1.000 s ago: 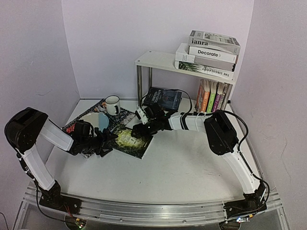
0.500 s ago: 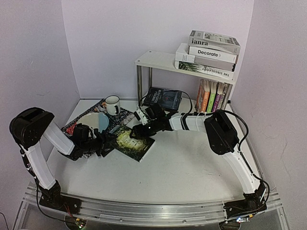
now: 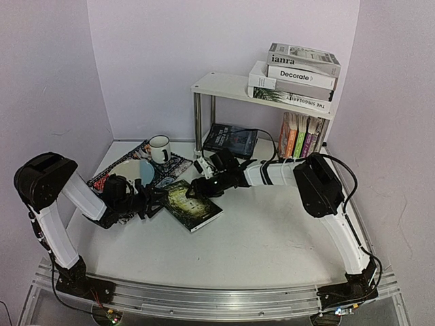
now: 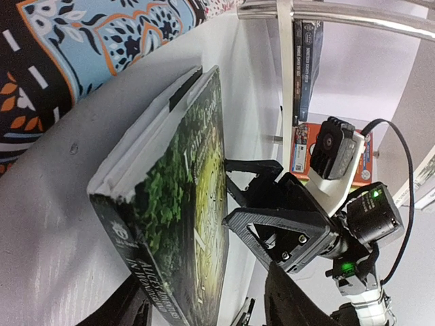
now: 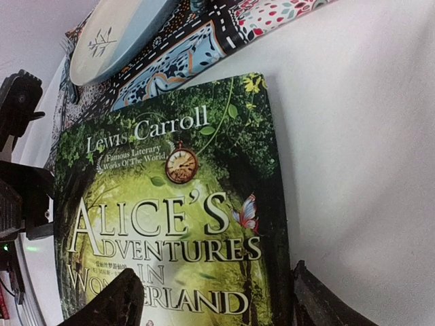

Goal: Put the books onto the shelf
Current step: Pick up the book at the center of the board.

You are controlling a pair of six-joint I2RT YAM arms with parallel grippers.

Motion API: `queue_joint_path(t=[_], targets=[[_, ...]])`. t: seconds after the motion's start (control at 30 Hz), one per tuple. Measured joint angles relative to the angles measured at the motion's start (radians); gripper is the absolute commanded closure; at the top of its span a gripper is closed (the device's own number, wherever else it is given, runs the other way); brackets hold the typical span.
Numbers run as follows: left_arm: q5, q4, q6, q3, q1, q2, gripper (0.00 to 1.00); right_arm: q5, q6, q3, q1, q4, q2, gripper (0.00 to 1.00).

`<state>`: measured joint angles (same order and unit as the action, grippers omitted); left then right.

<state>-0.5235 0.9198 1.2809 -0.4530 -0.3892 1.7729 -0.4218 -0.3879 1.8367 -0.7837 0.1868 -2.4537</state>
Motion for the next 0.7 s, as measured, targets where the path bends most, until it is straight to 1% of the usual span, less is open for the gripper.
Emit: queue_joint_path(t=[0.1, 0.17, 0.2, 0.23, 0.27, 0.33, 0.37, 0.57, 0.63, 0.7], targets=[[-0.001, 0.008, 0.001, 0.000, -0.002, 0.000, 0.63, -0.008, -0.014, -0.012, 0.000, 0.011, 0.004, 0.28], [-0.002, 0.012, 0.002, 0.000, -0.004, 0.000, 0.63, -0.010, -0.020, -0.021, 0.000, 0.020, 0.008, 0.28], [-0.003, 0.015, 0.002, 0.000, -0.004, 0.000, 0.66, -0.011, -0.022, -0.026, 0.000, 0.023, 0.010, 0.29], [-0.003, 0.015, 0.003, 0.000, -0.004, 0.000, 0.71, -0.012, -0.026, -0.031, 0.000, 0.026, 0.014, 0.29], [-0.004, 0.015, 0.003, 0.000, -0.005, 0.000, 0.81, -0.012, -0.029, -0.036, 0.000, 0.027, 0.017, 0.29], [-0.004, 0.014, 0.000, 0.000, -0.008, 0.000, 0.94, -0.013, -0.035, -0.049, 0.000, 0.025, 0.027, 0.28], [-0.002, 0.012, 0.002, 0.000, -0.010, 0.000, 0.99, -0.013, -0.037, -0.055, 0.000, 0.024, 0.032, 0.28], [0.001, 0.022, 0.011, 0.003, -0.023, -0.008, 1.00, 0.024, -0.019, -0.141, -0.006, 0.014, 0.112, 0.19], [0.016, 0.020, 0.012, 0.013, -0.029, -0.034, 1.00, 0.051, 0.002, -0.186, -0.011, 0.002, 0.160, 0.15], [0.046, 0.012, 0.017, 0.032, -0.037, -0.079, 1.00, 0.085, 0.027, -0.228, -0.015, -0.015, 0.217, 0.14]])
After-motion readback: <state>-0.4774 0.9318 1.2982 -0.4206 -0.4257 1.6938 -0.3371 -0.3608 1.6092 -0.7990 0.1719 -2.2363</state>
